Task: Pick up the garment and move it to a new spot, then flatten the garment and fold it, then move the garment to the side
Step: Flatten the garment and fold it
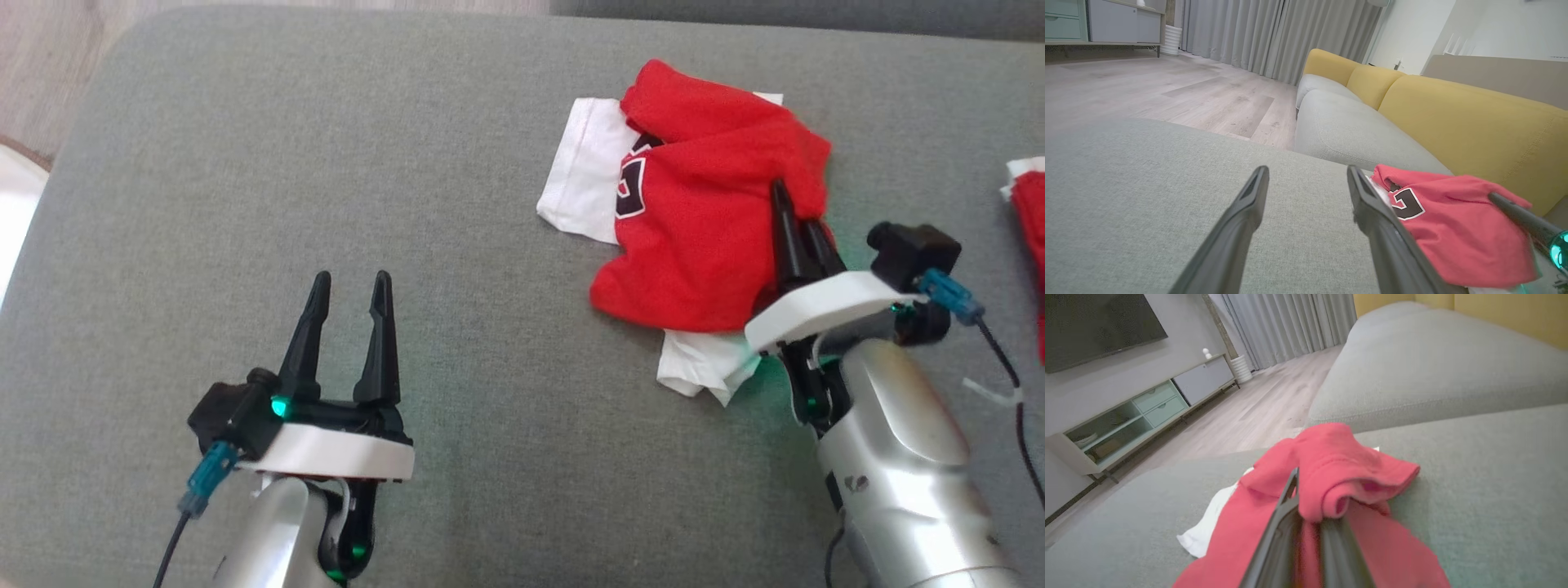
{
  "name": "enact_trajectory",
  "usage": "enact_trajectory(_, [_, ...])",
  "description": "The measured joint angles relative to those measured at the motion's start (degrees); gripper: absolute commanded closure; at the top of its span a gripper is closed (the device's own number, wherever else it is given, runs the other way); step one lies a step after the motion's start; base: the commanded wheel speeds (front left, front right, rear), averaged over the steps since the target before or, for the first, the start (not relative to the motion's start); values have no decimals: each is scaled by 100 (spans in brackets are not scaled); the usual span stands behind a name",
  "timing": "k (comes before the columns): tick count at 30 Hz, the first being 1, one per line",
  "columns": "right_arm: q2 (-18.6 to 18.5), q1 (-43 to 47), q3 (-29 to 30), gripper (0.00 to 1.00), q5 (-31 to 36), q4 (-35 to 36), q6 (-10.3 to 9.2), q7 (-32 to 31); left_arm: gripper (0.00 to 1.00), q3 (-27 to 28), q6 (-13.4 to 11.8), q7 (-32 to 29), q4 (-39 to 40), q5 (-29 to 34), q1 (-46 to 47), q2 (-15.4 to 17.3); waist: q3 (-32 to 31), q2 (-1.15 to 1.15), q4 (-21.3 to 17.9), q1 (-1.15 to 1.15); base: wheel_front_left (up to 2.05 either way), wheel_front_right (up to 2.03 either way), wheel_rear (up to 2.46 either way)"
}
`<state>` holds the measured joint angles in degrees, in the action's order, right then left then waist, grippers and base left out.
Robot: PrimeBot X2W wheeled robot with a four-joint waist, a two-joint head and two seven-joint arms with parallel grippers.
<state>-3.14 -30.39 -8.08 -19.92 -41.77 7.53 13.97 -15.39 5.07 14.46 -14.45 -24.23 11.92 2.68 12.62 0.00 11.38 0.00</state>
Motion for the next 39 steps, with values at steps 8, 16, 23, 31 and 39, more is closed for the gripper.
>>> enact_trajectory(8, [-12,28,-269,100,377,1023,0,40,0,-147,-3,0,-18,-130,-13,-1,-305,0,-28,0,0,0,0])
enact_trajectory(16, [-40,-658,-1018,100,263,1162,0,-302,0,-199,-54,0,-13,-263,-136,-1,-624,0,124,0,0,0,0])
enact_trajectory(23, [-47,-2013,-1669,100,-1686,1171,0,-309,0,-172,-102,0,-27,-350,-427,0,-979,0,422,-1,0,0,0])
enact_trajectory(31, [-42,-1526,-1322,100,-2596,-89,0,-365,0,52,-100,0,20,-288,-535,4,-1006,0,336,0,0,0,0])
enact_trajectory(39, [-176,-342,-884,0,-1940,-2137,0,-301,0,35,-94,0,62,-283,-499,3,-791,0,-13,0,0,0,0])
